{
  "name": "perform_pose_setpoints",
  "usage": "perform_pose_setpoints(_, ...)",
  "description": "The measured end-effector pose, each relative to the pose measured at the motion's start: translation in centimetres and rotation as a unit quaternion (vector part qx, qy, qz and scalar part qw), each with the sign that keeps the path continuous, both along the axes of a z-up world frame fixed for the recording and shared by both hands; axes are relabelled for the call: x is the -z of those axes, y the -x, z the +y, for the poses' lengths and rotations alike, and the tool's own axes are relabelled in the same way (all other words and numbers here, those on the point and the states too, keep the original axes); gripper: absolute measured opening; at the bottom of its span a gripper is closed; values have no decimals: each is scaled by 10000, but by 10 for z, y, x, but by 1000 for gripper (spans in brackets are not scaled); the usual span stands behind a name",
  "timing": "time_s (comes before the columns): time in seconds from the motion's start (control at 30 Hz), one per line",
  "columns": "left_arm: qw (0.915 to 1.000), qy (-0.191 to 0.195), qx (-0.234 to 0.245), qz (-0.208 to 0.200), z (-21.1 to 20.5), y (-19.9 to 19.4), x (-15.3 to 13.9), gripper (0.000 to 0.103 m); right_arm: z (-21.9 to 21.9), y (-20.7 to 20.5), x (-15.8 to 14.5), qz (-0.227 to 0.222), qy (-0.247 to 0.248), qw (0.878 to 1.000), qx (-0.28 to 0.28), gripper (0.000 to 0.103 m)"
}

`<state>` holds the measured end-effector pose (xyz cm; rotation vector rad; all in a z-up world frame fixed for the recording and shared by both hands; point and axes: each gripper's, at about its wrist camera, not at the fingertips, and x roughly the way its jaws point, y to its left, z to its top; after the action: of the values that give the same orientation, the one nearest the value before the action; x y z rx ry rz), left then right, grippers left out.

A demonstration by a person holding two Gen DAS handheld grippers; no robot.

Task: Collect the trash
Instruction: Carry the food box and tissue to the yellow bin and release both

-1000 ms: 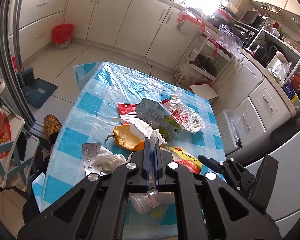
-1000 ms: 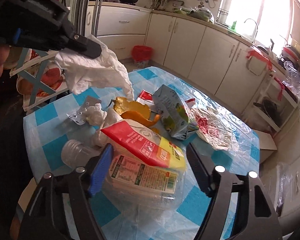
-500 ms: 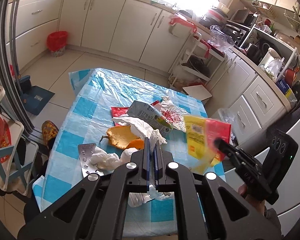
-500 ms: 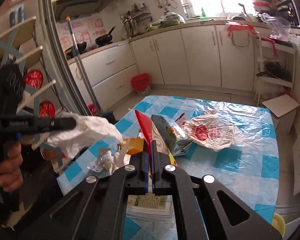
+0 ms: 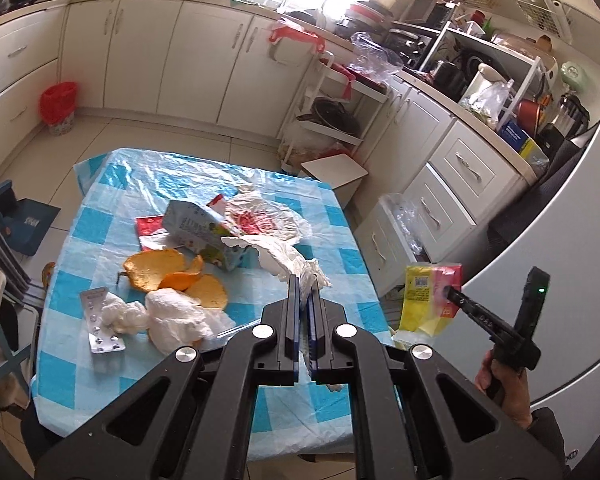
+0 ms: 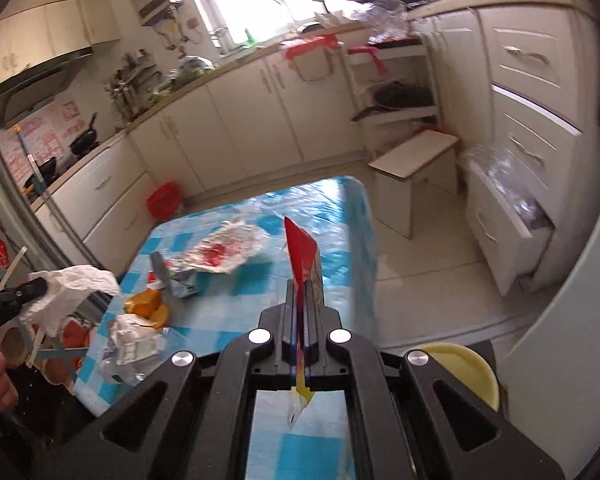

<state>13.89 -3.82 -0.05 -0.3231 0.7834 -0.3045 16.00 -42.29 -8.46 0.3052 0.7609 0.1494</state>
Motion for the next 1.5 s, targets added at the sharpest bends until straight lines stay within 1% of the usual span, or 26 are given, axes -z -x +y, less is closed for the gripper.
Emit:
perform_pose_setpoints(0.07,9998,15,186,-5,-19,-1,-2,3,-15,-6,24,460,-4,9984,320,3)
perform_pose_setpoints(0.13,9993,15,367,-4,-38,-3,-3,3,-24,-15,47,870,98,9947,534,3)
perform_pose_setpoints(0.27,9977,8,685,-19,-74,-5,-4,3,-29,-36,92,1596,354,9837,755,3)
perform_pose_setpoints(0.3,9971,4,759,-28,-82,-4,-5,3,-35,-40,102,1739,340,9811,776,3)
perform_pose_setpoints(0.47,9946,-20,1036,-15,-114,-6,-5,3,-48,-48,135,2213,356,9708,850,3)
perform_pose_setpoints(0.53,9937,-35,1123,15,-124,-7,-2,3,-49,-48,145,2365,325,9673,856,3)
perform_pose_setpoints(0.6,9928,-45,1196,48,-133,-8,0,3,-55,-44,151,2473,299,9646,871,5)
perform_pose_setpoints(0.63,9923,-55,1233,71,-138,-8,1,3,-57,-43,152,2506,302,9634,907,17)
perform_pose_setpoints(0.67,9920,-59,1261,92,-141,-8,3,3,-58,-43,151,2497,308,9631,960,41)
perform_pose_setpoints(0.7,9915,-61,1294,114,-145,-8,5,3,-58,-43,150,2476,336,9629,1018,51)
perform_pose_setpoints(0.73,9912,-63,1314,132,-148,-9,6,3,-60,-42,148,2443,372,9631,1067,58)
perform_pose_setpoints(0.8,9905,-54,1361,163,-153,-9,8,3,-61,-41,145,2388,266,9644,1104,59)
perform_pose_setpoints(0.87,9899,-40,1407,183,-156,-10,11,3,-65,-36,139,2259,147,9667,1190,62)
perform_pose_setpoints(0.9,9894,-29,1437,186,-159,-10,12,3,-67,-34,133,2148,122,9685,1252,62)
perform_pose_setpoints(0.97,9884,5,1503,201,-167,-10,15,3,-69,-29,117,1859,68,9723,1412,68)
perform_pose_setpoints(1.07,9865,137,1612,259,-179,-14,25,3,-74,-16,85,1060,-70,9796,1707,73)
perform_pose_setpoints(1.1,9859,170,1639,297,-187,-17,31,3,-74,-11,72,776,-75,9806,1800,75)
perform_pose_setpoints(1.13,9851,211,1679,321,-194,-18,36,3,-76,-4,60,450,-66,9805,1912,79)
perform_pose_setpoints(1.17,9838,251,1737,365,-204,-21,43,3,-76,2,50,157,-41,9792,2023,82)
perform_pose_setpoints(1.23,9810,298,1861,455,-223,-25,56,3,-79,13,33,-330,19,9746,2217,85)
perform_pose_setpoints(1.3,9781,336,1976,565,-243,-29,71,3,-82,21,20,-680,7,9693,2365,85)
perform_pose_setpoints(1.37,9752,323,2070,709,-261,-34,88,3,-85,28,10,-942,-25,9642,2479,85)
perform_pose_setpoints(1.43,9735,147,2101,886,-279,-41,107,4,-87,29,3,-1105,-60,9609,2538,85)
perform_pose_setpoints(1.5,9732,-65,2060,1024,-291,-45,124,9,-88,27,-2,-1144,-89,9613,2505,85)
